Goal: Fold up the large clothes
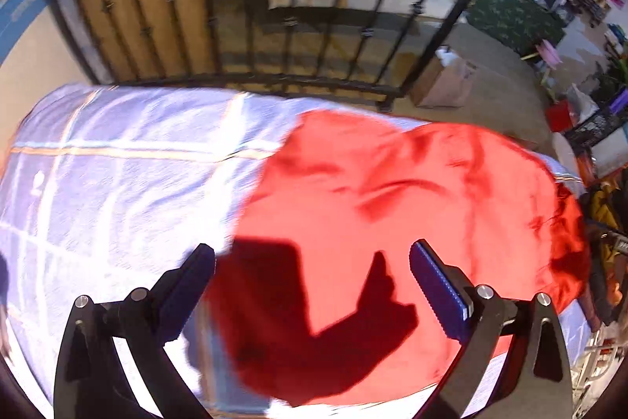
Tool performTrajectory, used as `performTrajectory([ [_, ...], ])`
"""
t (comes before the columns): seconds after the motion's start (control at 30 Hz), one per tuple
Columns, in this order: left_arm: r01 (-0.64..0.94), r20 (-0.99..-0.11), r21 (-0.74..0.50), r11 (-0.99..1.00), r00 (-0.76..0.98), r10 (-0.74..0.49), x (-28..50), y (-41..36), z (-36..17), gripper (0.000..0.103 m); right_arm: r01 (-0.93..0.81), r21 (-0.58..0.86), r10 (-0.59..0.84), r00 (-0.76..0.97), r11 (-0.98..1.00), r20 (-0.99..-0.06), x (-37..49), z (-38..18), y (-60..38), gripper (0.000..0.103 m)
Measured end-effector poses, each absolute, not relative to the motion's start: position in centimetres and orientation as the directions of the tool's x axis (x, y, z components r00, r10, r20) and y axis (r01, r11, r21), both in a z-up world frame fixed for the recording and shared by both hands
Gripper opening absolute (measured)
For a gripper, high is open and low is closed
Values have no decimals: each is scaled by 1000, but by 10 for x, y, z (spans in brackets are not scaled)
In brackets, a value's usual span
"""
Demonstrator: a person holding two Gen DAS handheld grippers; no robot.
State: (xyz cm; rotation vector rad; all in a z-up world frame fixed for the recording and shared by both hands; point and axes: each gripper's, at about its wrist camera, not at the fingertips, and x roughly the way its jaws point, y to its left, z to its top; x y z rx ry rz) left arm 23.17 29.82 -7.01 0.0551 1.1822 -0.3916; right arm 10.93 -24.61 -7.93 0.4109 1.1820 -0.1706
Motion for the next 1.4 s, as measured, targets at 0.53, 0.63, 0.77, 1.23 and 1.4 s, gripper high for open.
performTrajectory([
  [0.53, 184, -914, -362, 914, 126, -387, 255, 329, -148, 99, 400, 427, 395, 165, 811, -904, 112, -160, -297, 98],
  [0.63, 196, -906, -380, 904, 117, -407, 257, 331, -151, 99, 435, 487, 478, 140, 757, -867, 115, -180, -305, 98],
  [0.77, 172, -900, -403, 899, 101, -423, 262, 330, -156, 99, 472, 535, 535, 147, 701, -832, 118, -204, -307, 98],
  [1.23, 84, -889, -438, 895, 111, -445, 266, 325, -176, 96, 497, 474, 478, 130, 727, -869, 145, -217, -281, 95],
  [1.4, 113, -878, -448, 887, 134, -460, 256, 319, -160, 64, 437, 521, 475, 220, 733, -852, 136, -192, -261, 47],
])
